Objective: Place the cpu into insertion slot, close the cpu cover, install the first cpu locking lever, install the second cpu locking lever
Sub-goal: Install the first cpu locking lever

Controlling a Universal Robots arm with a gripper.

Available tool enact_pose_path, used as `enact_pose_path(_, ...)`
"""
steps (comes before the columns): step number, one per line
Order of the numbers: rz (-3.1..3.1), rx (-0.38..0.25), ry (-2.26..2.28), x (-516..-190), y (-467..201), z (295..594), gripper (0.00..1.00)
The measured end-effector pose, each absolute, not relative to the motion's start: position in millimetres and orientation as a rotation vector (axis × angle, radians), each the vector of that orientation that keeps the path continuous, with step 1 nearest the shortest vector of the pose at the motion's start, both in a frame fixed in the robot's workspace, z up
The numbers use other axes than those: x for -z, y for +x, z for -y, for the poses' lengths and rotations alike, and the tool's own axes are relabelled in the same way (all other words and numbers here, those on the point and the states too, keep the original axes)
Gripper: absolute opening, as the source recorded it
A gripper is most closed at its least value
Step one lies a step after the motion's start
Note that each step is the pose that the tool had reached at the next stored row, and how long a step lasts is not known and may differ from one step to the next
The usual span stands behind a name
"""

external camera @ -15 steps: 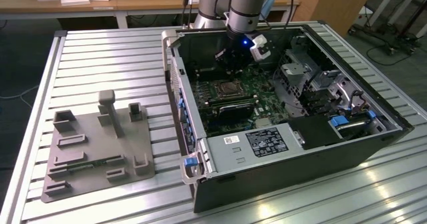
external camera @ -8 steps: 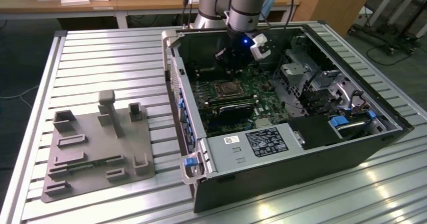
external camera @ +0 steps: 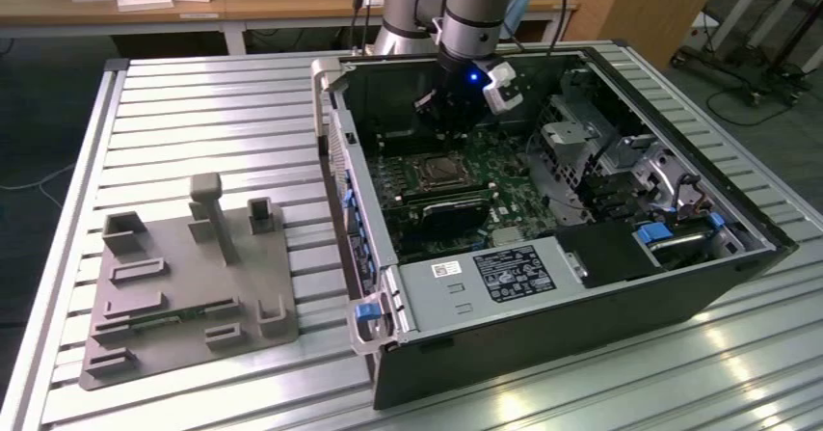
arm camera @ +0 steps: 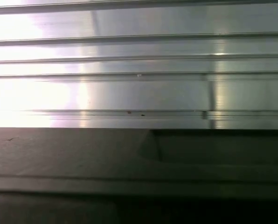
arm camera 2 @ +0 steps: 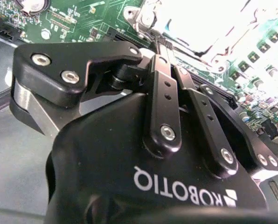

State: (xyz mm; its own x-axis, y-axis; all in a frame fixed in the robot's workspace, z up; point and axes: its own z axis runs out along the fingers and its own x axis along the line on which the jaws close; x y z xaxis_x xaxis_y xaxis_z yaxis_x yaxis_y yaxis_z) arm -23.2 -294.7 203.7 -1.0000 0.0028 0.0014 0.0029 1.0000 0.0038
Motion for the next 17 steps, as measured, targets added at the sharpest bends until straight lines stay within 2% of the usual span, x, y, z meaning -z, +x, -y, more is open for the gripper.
enact_pose_path(9,3.140,0.009,-0.004,-202.0,-22.4,294.7,0.10)
enact_pose_path(17,3.140,0.045,-0.004,-200.1,-21.4,295.0,0.10)
